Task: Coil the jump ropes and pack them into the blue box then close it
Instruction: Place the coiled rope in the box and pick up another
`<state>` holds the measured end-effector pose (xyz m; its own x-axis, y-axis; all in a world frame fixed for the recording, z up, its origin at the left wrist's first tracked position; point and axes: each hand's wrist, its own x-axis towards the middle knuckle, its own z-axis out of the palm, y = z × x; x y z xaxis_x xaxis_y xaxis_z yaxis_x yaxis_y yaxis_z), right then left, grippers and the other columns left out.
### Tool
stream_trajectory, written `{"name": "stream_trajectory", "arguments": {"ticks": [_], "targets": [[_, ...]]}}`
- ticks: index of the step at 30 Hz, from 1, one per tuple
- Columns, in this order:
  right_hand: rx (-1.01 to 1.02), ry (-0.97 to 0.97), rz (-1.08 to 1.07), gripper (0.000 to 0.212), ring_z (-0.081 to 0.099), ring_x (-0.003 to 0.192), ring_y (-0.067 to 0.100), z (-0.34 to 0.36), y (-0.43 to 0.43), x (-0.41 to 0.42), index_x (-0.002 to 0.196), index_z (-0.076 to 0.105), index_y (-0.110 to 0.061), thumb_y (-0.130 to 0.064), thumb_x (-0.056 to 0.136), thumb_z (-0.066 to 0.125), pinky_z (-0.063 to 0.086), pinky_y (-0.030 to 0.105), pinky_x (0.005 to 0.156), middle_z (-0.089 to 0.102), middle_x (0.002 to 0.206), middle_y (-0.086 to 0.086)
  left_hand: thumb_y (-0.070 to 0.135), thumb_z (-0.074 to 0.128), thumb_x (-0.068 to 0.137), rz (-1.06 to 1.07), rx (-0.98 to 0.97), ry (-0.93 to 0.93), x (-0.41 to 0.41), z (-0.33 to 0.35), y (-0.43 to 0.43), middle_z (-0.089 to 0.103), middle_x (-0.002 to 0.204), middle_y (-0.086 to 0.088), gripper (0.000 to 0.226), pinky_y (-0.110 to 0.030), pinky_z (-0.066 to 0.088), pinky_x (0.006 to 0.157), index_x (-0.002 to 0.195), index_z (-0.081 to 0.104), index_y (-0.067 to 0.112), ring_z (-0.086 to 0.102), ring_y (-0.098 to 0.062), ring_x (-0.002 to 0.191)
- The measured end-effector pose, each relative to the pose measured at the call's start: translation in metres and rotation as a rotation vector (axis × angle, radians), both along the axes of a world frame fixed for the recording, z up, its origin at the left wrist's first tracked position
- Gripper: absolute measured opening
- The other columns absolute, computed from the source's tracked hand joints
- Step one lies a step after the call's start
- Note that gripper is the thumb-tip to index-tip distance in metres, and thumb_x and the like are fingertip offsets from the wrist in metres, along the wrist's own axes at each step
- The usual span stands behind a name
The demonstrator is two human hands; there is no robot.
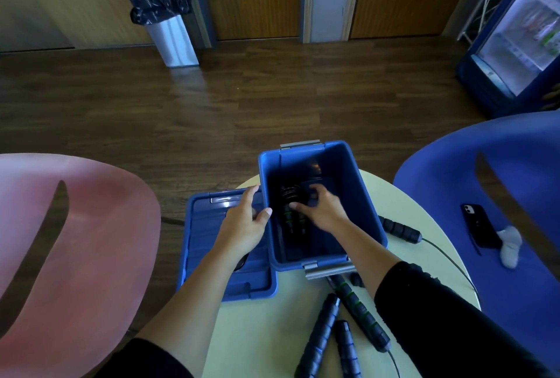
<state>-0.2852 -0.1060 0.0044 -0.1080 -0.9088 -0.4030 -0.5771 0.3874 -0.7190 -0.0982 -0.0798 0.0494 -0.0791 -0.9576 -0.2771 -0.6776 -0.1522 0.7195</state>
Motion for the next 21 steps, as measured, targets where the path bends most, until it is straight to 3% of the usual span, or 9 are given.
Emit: {"name": "stream_trajectory", "arguments": {"ticks": [4, 6, 11, 13, 17, 19, 21], "targets": [[-0.106, 0.042, -0.055, 0.072, 0.052, 0.122, 0.026, 0.025, 0.029, -0.001, 0.138, 0.044, -0.014, -0.046, 0.080, 0.073, 0.042, 0.034, 0.099, 0.054, 0.133, 0.010, 0.029, 0.052, 0.098, -0.025, -0.023, -0.014, 0.002, 0.015, 0.016, 0.054, 0.072, 0.010, 0.053, -0.024, 0.039, 0.067, 0.147, 0.033, 0.025, 0.053, -0.003, 0.073], [-0.181, 0.032, -0.102, 0.064, 0.054, 0.116, 0.023, 0.042, 0.050, 0.000, 0.133, 0.050, -0.016, -0.043, 0.080, 0.073, 0.044, 0.034, 0.097, 0.055, 0.129, 0.007, 0.029, 0.053, 0.097, -0.048, -0.053, -0.017, 0.003, 0.023, 0.027, 0.057, 0.074, 0.009, 0.046, -0.025, 0.041, 0.064, 0.141, 0.042, 0.025, 0.056, -0.008, 0.074], [-0.358, 0.071, -0.270, 0.033, 0.053, 0.076, 0.008, 0.070, 0.122, 0.003, 0.110, 0.062, -0.020, -0.037, 0.083, 0.072, 0.039, 0.020, 0.073, 0.059, 0.102, -0.004, 0.025, 0.057, 0.094, -0.146, -0.119, 0.036, 0.004, 0.033, 0.068, 0.062, 0.068, -0.003, 0.013, -0.033, 0.040, 0.053, 0.105, 0.064, 0.022, 0.054, -0.018, 0.058], [-0.380, 0.096, -0.364, 0.024, 0.051, 0.070, 0.002, 0.071, 0.154, 0.002, 0.101, 0.063, -0.020, -0.034, 0.084, 0.071, 0.036, 0.020, 0.069, 0.060, 0.093, -0.006, 0.023, 0.060, 0.091, -0.184, -0.096, 0.057, 0.003, 0.030, 0.087, 0.066, 0.067, -0.003, 0.008, -0.035, 0.045, 0.059, 0.087, 0.065, 0.027, 0.059, -0.022, 0.063], [-0.250, 0.131, -0.500, 0.020, 0.059, 0.080, 0.017, 0.059, 0.216, 0.000, 0.092, 0.060, -0.015, -0.034, 0.087, 0.065, 0.039, 0.026, 0.069, 0.065, 0.089, -0.001, 0.027, 0.061, 0.090, -0.312, 0.020, 0.017, -0.006, 0.012, 0.122, 0.060, 0.065, 0.007, 0.012, -0.032, 0.048, 0.063, 0.078, 0.063, 0.029, 0.060, -0.021, 0.069], [-0.089, 0.192, -0.494, 0.024, 0.060, 0.088, 0.024, 0.044, 0.241, -0.001, 0.093, 0.059, -0.015, -0.037, 0.087, 0.064, 0.042, 0.029, 0.070, 0.065, 0.092, 0.002, 0.030, 0.062, 0.090, -0.358, 0.081, -0.015, -0.014, -0.002, 0.137, 0.059, 0.072, 0.005, 0.006, -0.031, 0.047, 0.067, 0.085, 0.064, 0.027, 0.060, -0.022, 0.077], [0.092, 0.245, -0.423, 0.031, 0.059, 0.093, 0.028, 0.023, 0.260, -0.001, 0.098, 0.056, -0.016, -0.042, 0.085, 0.064, 0.043, 0.030, 0.070, 0.065, 0.099, 0.007, 0.034, 0.062, 0.090, -0.388, 0.138, -0.066, -0.022, -0.018, 0.149, 0.062, 0.085, 0.000, 0.018, -0.030, 0.047, 0.071, 0.102, 0.062, 0.021, 0.061, -0.024, 0.088]]}}
